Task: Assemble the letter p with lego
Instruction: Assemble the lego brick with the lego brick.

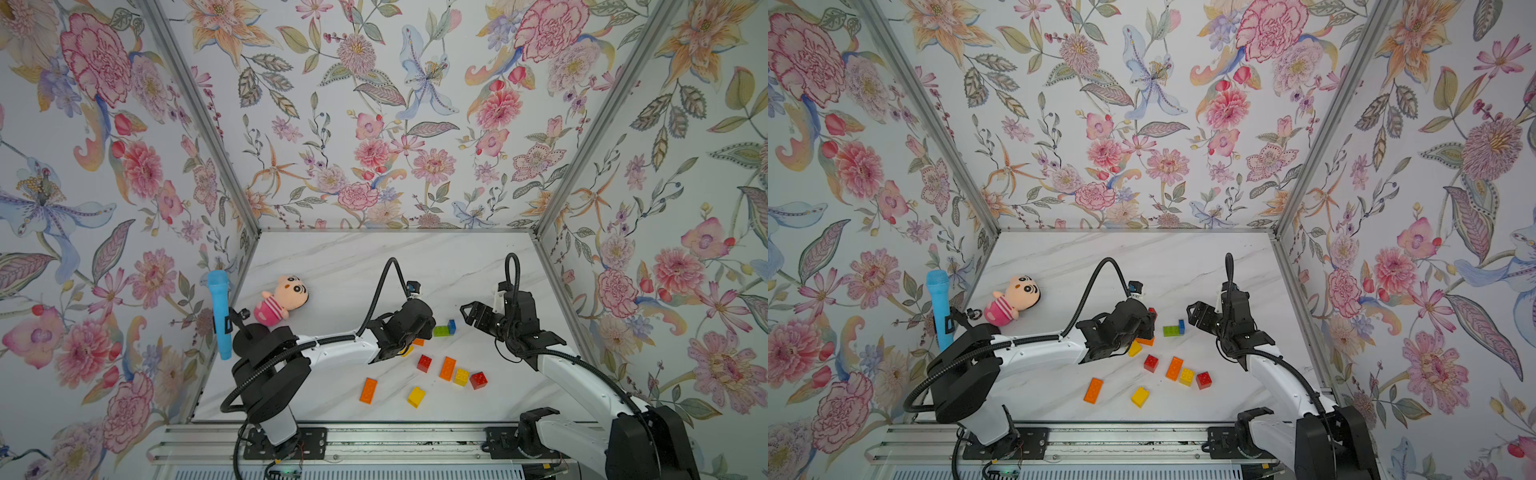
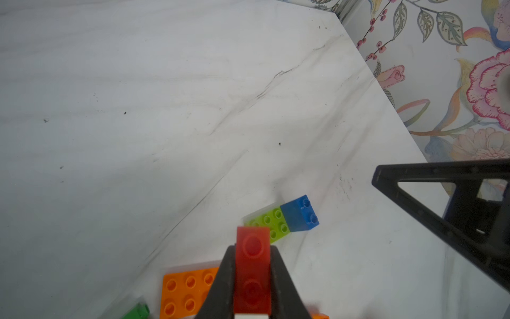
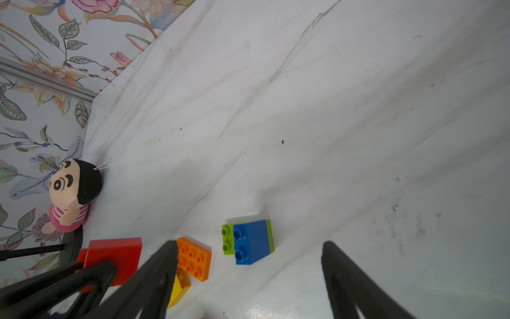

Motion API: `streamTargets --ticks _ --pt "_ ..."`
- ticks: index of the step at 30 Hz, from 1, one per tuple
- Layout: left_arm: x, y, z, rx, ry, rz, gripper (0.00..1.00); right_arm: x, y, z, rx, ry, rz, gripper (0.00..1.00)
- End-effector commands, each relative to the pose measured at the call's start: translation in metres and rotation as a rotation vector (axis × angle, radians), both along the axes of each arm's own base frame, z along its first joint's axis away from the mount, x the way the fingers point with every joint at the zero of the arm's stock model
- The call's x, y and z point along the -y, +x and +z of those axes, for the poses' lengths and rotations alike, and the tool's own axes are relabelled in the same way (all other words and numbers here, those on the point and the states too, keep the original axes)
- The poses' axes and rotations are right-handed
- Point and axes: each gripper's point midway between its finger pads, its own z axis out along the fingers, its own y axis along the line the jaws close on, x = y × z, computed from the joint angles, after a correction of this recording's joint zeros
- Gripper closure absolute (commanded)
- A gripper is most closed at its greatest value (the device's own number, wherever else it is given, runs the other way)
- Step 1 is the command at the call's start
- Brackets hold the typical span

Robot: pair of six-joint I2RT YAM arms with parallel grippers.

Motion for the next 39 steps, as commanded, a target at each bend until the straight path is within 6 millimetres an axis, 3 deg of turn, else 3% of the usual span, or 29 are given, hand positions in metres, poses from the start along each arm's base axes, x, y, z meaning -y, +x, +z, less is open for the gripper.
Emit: streamTargets --ticks 1,6,12,20,39 --pt "0.006 0.001 -0.015 -0.032 0.053 0.032 1.0 -0.011 -0.002 -0.013 -0.083 0.145 0.005 0.2" --pt "0.013 0.006 -0.03 -0.041 0.074 0.046 1.0 -0.023 -0.006 -0.033 -0.126 0.206 0.017 0.16" --pt "0.022 0.011 -0.043 -0.049 0.083 0.044 1.0 -0.029 -0.005 -0.039 -0.1 0.252 0.012 0.1" --pt "0.027 0.015 -0.056 -0.054 0.106 0.044 1.0 -0.047 0.002 -0.045 -0.11 0.348 0.038 0.11" --pt "0.007 0.019 -0.065 -0.059 0.129 0.093 1.0 -0.073 -0.018 -0.045 -0.122 0.366 0.039 0.13"
